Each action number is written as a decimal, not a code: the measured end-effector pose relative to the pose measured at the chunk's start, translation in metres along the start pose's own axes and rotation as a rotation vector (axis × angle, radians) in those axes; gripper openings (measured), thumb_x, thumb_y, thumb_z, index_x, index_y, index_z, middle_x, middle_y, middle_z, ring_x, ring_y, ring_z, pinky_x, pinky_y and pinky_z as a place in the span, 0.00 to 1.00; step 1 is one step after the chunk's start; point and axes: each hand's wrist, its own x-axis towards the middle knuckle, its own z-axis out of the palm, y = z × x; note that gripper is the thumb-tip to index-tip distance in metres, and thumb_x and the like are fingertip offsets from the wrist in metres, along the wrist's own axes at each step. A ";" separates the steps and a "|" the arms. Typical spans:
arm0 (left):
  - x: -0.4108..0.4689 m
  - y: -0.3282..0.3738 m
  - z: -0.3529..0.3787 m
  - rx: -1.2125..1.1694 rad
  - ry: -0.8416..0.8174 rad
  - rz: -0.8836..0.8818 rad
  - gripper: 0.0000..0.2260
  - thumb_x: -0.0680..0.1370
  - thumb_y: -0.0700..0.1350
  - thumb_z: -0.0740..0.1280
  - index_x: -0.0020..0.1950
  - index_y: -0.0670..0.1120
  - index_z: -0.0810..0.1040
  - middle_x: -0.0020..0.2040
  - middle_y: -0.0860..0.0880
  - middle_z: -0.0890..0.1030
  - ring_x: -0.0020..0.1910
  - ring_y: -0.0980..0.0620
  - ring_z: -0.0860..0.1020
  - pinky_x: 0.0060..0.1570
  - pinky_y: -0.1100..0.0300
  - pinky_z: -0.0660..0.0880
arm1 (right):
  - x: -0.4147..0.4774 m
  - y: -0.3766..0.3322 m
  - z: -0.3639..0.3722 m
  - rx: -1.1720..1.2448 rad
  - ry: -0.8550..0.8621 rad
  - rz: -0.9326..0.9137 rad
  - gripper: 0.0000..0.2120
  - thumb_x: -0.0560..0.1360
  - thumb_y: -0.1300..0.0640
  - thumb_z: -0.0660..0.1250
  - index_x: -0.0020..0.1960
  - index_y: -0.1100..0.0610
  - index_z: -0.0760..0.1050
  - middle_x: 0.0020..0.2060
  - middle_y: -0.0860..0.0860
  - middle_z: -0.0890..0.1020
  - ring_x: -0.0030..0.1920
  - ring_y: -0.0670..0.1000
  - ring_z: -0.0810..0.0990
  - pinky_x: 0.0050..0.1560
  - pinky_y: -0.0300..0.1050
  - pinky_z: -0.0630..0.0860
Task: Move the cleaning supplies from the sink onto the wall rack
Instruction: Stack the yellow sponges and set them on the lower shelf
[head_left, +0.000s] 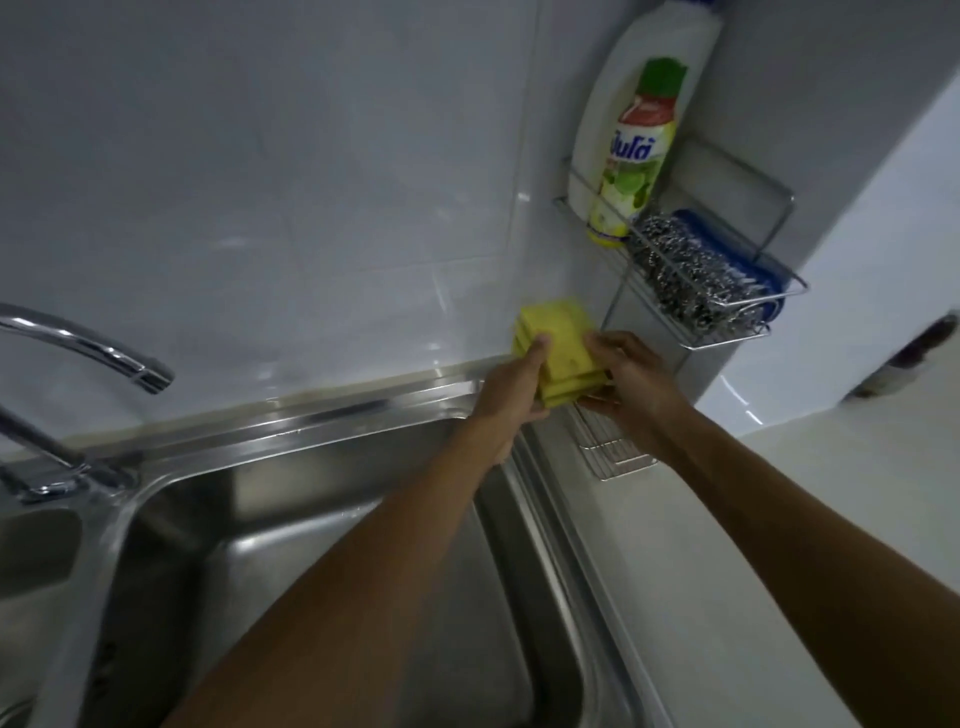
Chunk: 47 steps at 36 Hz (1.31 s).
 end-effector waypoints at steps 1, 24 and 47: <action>0.008 0.002 0.005 0.004 0.002 -0.002 0.26 0.79 0.62 0.64 0.64 0.42 0.80 0.59 0.44 0.85 0.56 0.47 0.84 0.49 0.54 0.82 | 0.005 -0.002 -0.004 -0.001 0.007 -0.010 0.09 0.78 0.49 0.70 0.55 0.52 0.77 0.49 0.55 0.83 0.47 0.54 0.84 0.48 0.50 0.82; 0.113 0.003 0.042 0.677 0.279 0.141 0.25 0.79 0.59 0.64 0.57 0.37 0.81 0.56 0.37 0.82 0.57 0.39 0.80 0.59 0.49 0.77 | 0.124 0.051 -0.028 -0.452 0.109 -0.101 0.14 0.74 0.47 0.63 0.55 0.52 0.79 0.52 0.54 0.82 0.53 0.55 0.80 0.60 0.41 0.77; 0.091 0.000 0.006 0.520 0.201 0.151 0.23 0.82 0.59 0.62 0.69 0.45 0.71 0.63 0.42 0.79 0.57 0.43 0.81 0.56 0.50 0.80 | 0.109 0.033 -0.018 -0.909 0.289 -0.274 0.20 0.84 0.51 0.52 0.67 0.61 0.73 0.65 0.61 0.77 0.65 0.61 0.76 0.64 0.51 0.69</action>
